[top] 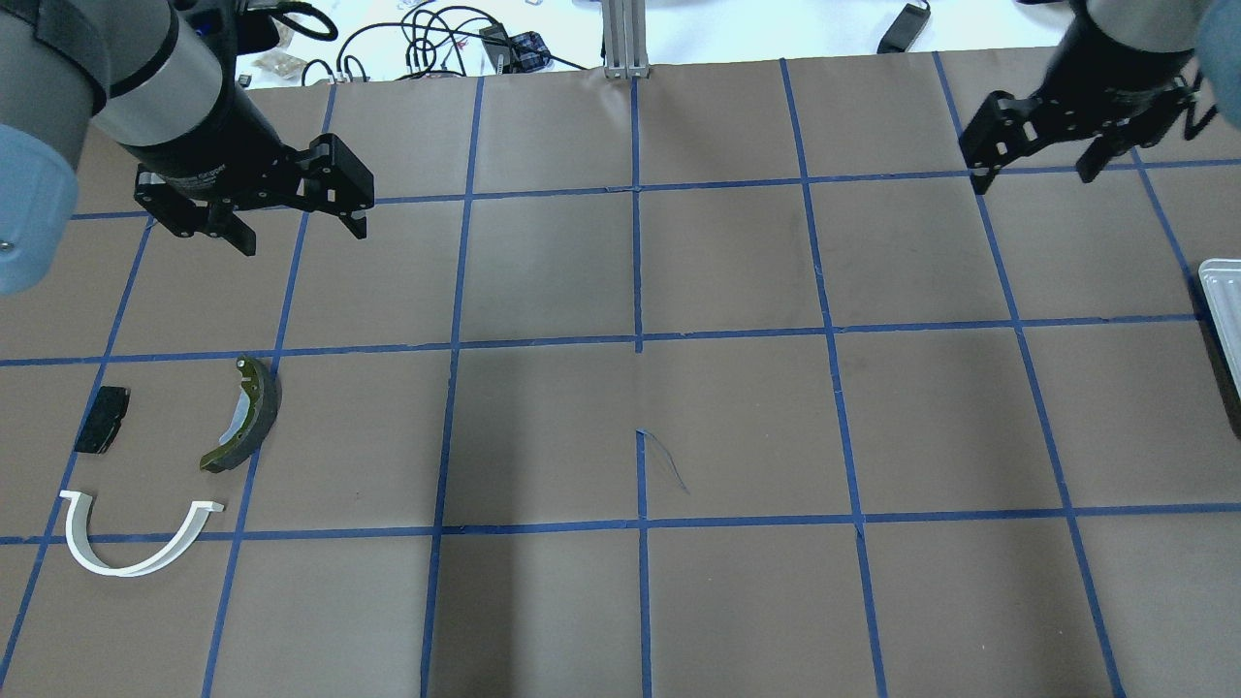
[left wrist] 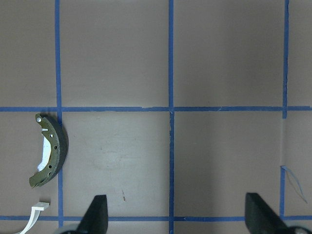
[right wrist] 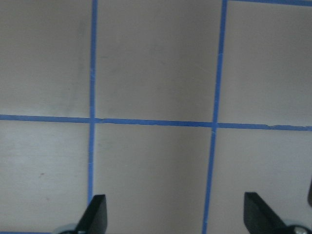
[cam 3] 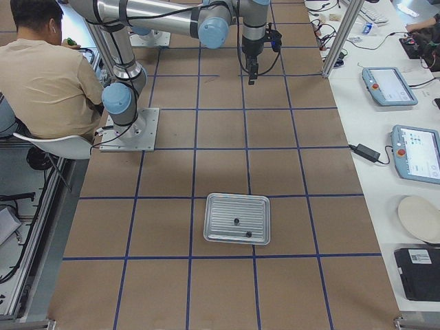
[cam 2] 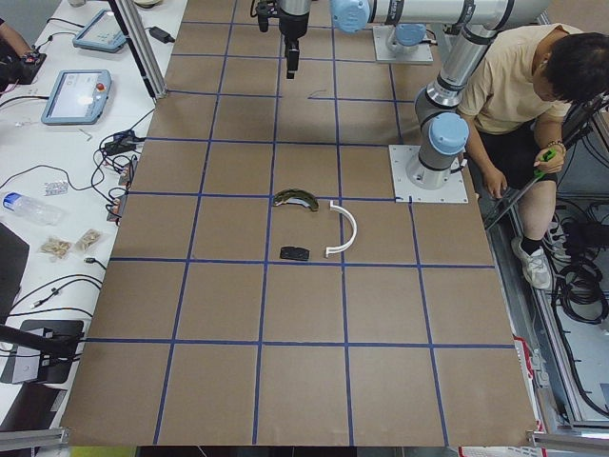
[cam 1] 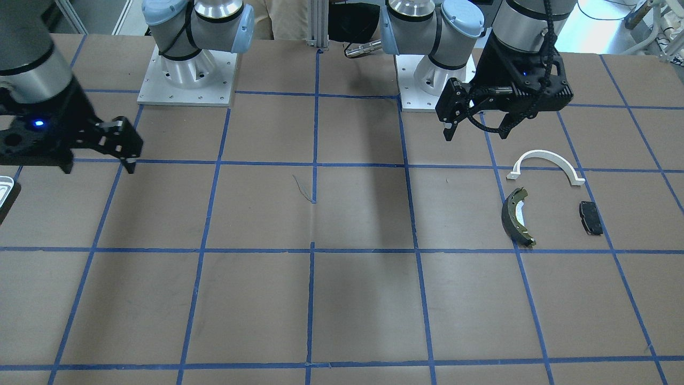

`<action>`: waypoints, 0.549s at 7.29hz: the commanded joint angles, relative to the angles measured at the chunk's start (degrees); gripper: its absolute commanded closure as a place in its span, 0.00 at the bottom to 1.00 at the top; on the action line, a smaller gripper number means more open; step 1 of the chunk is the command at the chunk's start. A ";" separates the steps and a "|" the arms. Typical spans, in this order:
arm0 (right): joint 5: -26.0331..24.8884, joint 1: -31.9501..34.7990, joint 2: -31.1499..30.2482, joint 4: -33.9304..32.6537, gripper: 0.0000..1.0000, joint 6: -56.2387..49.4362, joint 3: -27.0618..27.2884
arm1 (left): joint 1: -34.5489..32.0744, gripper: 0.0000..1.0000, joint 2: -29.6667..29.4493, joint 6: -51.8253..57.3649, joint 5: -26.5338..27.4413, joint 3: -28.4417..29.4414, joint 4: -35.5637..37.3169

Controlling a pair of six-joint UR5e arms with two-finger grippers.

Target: Place bearing gear from tray to pile

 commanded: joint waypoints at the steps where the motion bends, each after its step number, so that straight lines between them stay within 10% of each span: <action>1: 0.05 -13.09 3.29 -0.37 0.00 -13.20 0.06 | 0.18 0.00 0.26 -1.33 0.07 -0.25 -1.59; 4: -0.04 -30.26 11.27 -7.20 0.00 -34.30 0.14 | 0.10 0.00 1.14 -0.28 0.07 -0.61 -1.60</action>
